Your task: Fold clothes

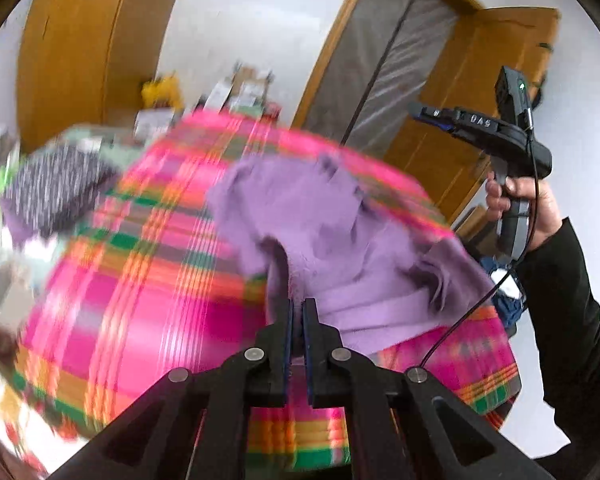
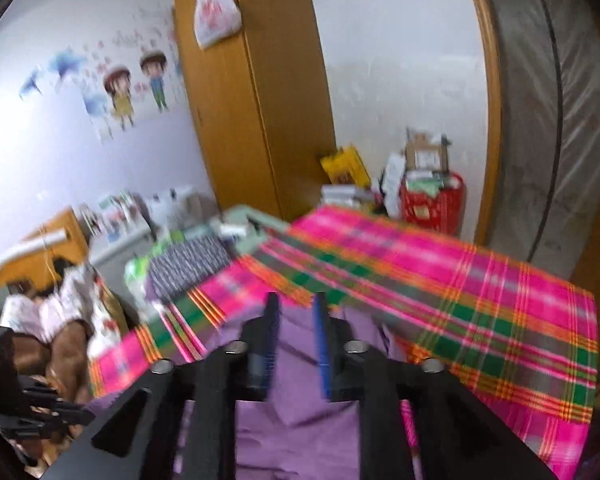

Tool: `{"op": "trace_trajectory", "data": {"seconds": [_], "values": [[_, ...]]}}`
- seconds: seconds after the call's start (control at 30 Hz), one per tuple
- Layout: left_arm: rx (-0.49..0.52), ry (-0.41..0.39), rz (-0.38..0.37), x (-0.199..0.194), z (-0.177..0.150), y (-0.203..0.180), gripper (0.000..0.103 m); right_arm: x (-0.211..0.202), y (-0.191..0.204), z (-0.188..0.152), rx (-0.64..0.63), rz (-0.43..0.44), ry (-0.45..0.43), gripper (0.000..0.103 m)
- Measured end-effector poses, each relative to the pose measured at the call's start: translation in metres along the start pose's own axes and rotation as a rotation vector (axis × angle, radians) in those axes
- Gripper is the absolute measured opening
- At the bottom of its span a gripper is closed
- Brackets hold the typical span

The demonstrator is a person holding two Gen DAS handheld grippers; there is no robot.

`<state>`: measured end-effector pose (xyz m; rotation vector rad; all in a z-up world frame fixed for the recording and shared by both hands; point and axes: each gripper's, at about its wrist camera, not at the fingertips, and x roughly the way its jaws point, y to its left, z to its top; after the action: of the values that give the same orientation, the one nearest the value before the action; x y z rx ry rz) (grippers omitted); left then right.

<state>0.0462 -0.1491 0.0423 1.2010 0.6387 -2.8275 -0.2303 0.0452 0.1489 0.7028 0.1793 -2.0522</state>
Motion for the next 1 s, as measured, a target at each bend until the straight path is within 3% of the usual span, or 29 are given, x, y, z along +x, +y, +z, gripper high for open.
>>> {"op": "trace_trajectory", "data": {"seconds": [0.03, 0.17, 0.37, 0.57, 0.7, 0.8, 1.0], "values": [[-0.011, 0.029, 0.003, 0.005, -0.006, 0.004, 0.005, 0.009, 0.0, -0.004, -0.007, 0.007, 0.022, 0.033], [-0.041, 0.106, 0.008, 0.024, -0.029, 0.017, 0.005, 0.052, 0.018, -0.016, -0.096, 0.063, 0.135, 0.036], [-0.068, 0.125, -0.006, 0.03, -0.033, 0.028, 0.005, 0.115, 0.075, -0.028, -0.359, 0.115, 0.264, 0.039], [-0.07, 0.151, -0.013, 0.038, -0.036, 0.033, 0.005, 0.167, 0.109, -0.03, -0.56, 0.143, 0.327, 0.041], [-0.076, 0.16, -0.022, 0.042, -0.037, 0.037, 0.005, 0.192, 0.12, -0.035, -0.654, 0.165, 0.379, 0.041], [-0.078, 0.162, -0.03, 0.043, -0.037, 0.039, 0.005, 0.212, 0.116, -0.051, -0.714, 0.153, 0.466, 0.041], [-0.066, 0.167, -0.039, 0.044, -0.035, 0.04, 0.005, 0.223, 0.086, -0.076, -0.675, 0.141, 0.579, 0.041]]}}
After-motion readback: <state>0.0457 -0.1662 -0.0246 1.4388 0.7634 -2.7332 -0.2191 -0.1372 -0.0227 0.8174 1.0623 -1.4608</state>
